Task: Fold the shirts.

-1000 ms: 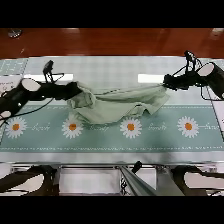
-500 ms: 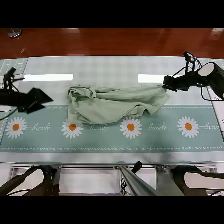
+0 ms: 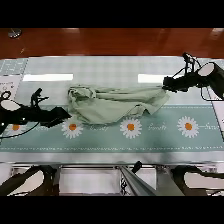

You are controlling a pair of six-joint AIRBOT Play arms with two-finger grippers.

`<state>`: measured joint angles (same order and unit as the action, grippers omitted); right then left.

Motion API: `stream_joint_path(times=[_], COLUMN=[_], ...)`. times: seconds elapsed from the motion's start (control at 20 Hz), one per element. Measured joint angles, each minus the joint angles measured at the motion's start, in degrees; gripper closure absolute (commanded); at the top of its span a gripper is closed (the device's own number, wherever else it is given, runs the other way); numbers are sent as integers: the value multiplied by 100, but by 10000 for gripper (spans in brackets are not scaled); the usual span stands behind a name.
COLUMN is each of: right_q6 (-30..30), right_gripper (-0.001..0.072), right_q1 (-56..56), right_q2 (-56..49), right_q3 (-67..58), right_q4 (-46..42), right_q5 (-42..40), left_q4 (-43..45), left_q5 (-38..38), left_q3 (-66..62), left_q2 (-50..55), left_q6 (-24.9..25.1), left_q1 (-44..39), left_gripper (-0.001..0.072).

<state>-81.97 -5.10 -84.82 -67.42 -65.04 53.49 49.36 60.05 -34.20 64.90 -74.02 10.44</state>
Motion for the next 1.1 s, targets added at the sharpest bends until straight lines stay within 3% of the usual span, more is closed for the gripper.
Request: stream_joint_path(times=[0.05,0.1,0.15,0.2,0.55,0.85,1.1], right_q6=[0,0,0,0,39,157,306], right_gripper=[682,682,682,682,682,682,682], right_q1=[0,0,0,0,-24,-323,-533], right_q2=[0,0,0,0,94,1414,3128], right_q3=[0,2,0,0,2,-442,-1652], right_q4=[0,-2,-4,-9,-17,378,817], right_q5=[7,9,20,20,229,236,-632], left_q4=[-138,-306,-450,-619,-1047,-1119,-1169], left_q5=[-190,-391,-588,-765,-1088,-1025,-1827], left_q3=[37,66,81,94,-70,-1379,-3412], left_q2=[105,236,358,485,297,-1864,-3377], left_q6=[9,11,11,13,199,313,326], left_q1=[-166,-348,-509,-662,-905,-179,588], left_gripper=[140,318,549,674,682,681,681])
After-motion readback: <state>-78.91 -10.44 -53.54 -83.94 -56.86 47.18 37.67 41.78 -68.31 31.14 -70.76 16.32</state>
